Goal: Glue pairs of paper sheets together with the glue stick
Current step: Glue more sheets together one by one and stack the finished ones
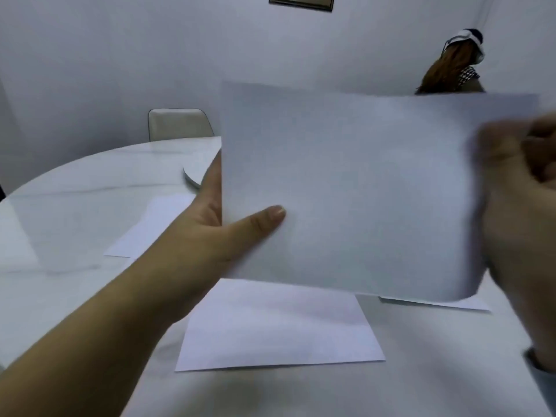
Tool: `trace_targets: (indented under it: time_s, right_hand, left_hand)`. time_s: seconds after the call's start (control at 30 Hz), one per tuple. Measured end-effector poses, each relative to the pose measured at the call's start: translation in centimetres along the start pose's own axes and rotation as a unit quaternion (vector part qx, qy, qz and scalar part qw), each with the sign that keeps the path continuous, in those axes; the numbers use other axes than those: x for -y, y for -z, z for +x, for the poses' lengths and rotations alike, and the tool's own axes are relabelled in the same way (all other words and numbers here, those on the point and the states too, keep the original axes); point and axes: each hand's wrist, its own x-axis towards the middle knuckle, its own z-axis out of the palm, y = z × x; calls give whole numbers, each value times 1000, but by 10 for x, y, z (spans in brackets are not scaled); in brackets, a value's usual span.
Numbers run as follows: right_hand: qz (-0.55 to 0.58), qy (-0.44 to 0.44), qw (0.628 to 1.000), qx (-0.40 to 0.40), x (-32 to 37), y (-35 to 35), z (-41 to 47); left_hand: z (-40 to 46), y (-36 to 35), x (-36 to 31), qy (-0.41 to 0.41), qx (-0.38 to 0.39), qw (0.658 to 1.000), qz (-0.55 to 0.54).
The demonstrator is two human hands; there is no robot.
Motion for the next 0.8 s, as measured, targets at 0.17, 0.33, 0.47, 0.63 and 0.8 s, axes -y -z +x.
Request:
trace_targets:
  time_s: [0.17,0.33,0.47,0.63,0.8]
  right_hand:
    - [163,-306,924,159,-15,-27,-41]
    - [82,-394,882,247,-23,-31,-69]
    - [36,-436,860,264,-31,-27,-78]
    - [-14,-452,843,293,-29,-25,-81]
    - [-38,-440,842,310,-33,-23,-84]
  left_hand:
    - [-13,22,5,71,-170,978,94]
    - [-37,43,28,164,-150,956,192]
    - [-44,57,38,215,-94,940,247]
    - [-44,59,46,222,-95,907,344]
    - [-45,62,48,217,-64,901,369]
